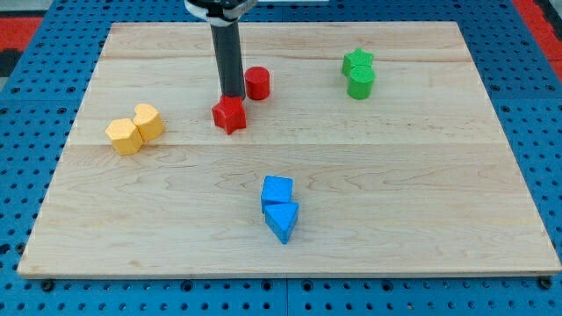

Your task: Push the red star top left to the blue cube

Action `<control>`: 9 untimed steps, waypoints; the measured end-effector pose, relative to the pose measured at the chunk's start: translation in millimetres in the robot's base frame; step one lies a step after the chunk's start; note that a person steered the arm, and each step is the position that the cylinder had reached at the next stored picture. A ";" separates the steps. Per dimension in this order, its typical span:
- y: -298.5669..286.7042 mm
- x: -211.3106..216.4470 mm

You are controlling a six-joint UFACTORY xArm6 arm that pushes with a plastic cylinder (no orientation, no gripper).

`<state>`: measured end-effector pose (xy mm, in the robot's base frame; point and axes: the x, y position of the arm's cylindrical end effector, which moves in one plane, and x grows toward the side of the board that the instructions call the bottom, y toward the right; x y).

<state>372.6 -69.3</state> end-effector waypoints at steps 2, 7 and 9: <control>-19.2 18.5; 34.6 44.3; 41.9 100.4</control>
